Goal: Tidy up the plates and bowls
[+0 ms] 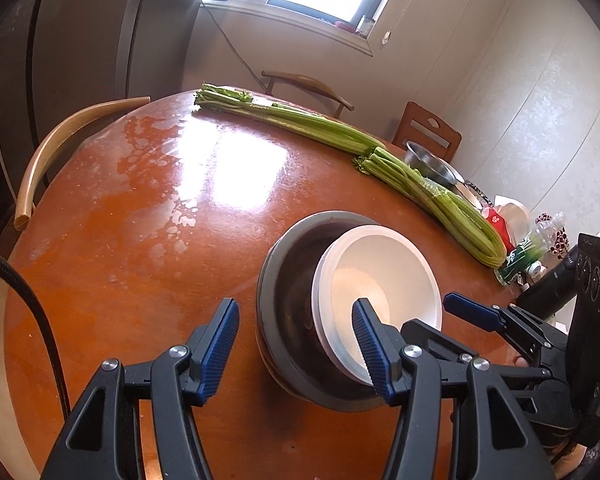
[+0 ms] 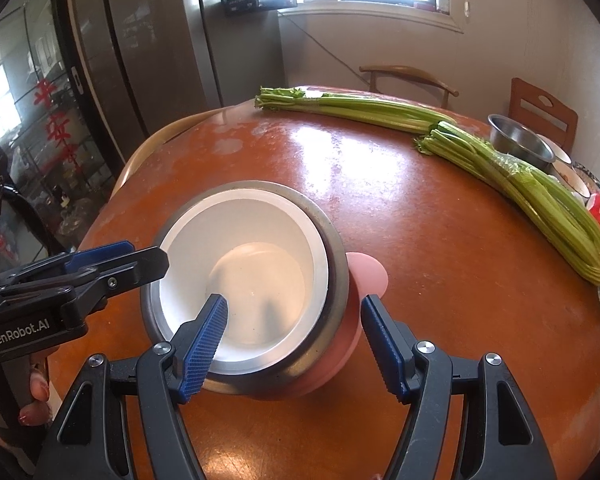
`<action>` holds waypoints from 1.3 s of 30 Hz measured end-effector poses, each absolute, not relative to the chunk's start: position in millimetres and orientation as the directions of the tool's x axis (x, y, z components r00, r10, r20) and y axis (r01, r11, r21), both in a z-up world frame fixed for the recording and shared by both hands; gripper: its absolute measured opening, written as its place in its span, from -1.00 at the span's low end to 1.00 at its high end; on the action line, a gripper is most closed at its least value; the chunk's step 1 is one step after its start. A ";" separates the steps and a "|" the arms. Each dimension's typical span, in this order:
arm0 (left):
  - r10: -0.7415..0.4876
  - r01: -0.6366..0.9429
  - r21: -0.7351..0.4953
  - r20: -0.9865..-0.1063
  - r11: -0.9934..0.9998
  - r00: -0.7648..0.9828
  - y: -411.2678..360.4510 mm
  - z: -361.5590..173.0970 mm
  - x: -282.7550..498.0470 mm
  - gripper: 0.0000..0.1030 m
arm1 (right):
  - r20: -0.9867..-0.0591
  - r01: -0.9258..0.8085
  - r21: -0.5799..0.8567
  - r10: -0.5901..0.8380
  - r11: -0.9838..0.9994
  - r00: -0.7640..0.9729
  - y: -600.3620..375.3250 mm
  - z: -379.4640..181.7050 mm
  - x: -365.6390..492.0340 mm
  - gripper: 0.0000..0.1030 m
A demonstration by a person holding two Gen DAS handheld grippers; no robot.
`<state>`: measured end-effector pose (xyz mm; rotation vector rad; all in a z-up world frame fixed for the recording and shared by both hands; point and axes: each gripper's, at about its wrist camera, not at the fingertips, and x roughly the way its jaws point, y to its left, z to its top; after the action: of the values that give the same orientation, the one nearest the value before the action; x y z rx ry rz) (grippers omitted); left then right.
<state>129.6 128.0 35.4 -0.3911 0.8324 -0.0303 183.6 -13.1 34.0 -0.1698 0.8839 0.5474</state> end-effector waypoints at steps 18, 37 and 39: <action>-0.099 -0.122 -0.256 -0.703 0.959 0.704 94.9 50.6 79.5 0.15 | -0.717 -0.482 0.075 0.383 0.873 0.583 -47.8 52.6 130.2 0.39; -0.061 -0.111 -0.191 -0.714 0.975 0.697 46.7 40.2 22.0 0.19 | -0.692 -0.424 0.074 0.353 0.903 0.630 -94.5 33.7 50.4 0.39; -0.046 -0.120 -0.179 -0.716 0.977 0.697 43.1 39.2 17.0 0.19 | -0.691 -0.422 0.068 0.348 0.904 0.634 -97.2 31.1 42.8 0.39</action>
<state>17.0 43.1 39.2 -0.2192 0.8001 0.0419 42.8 -97.2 31.1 -0.1030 0.7667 0.4406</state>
